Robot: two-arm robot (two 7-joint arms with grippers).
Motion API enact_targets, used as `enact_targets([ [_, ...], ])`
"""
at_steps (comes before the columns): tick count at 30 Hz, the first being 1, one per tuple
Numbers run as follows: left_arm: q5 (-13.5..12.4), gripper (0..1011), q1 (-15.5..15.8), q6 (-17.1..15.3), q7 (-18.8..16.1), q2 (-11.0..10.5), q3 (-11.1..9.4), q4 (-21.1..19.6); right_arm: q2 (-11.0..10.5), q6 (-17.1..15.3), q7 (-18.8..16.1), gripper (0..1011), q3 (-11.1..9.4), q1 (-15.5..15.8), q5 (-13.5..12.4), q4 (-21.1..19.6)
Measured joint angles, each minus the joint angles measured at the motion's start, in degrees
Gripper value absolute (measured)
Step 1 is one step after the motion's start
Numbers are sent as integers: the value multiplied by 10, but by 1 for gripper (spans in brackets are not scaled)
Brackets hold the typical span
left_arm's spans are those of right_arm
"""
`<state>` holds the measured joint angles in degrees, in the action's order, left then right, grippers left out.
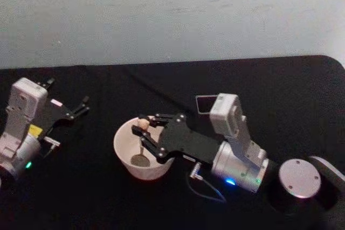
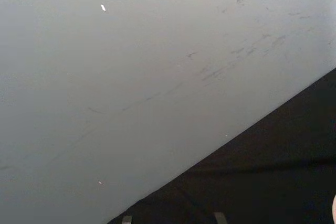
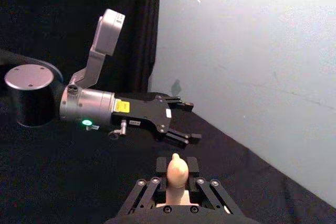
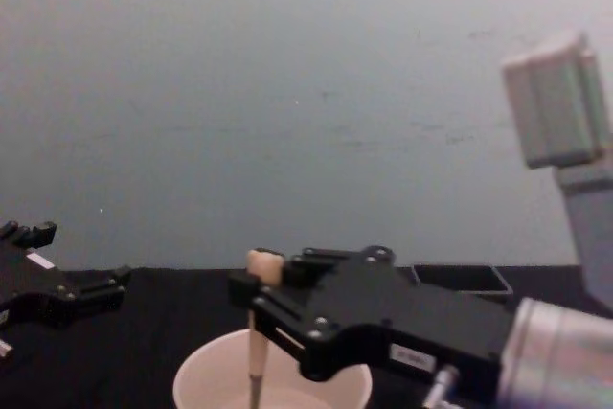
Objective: Pick up the stirring spoon with one hand, stir inside the cup, then place it back in its original position.
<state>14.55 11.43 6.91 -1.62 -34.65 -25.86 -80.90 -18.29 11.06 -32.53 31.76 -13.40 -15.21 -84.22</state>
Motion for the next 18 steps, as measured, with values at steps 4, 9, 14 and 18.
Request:
enact_targets([
  [4, 0, 1001, 0, 0, 0, 0, 0, 0, 16, 5, 12, 224, 6, -14, 10, 21],
  [9, 0, 1001, 0, 0, 0, 0, 0, 0, 35, 13, 28, 224, 5, -34, 23, 52],
  [14, 0, 1002, 0, 0, 0, 0, 0, 0, 42, 15, 40, 224, -4, -44, 28, 70],
  [18, 0, 1001, 0, 0, 0, 0, 0, 0, 43, 15, 45, 224, -12, -46, 31, 76],
])
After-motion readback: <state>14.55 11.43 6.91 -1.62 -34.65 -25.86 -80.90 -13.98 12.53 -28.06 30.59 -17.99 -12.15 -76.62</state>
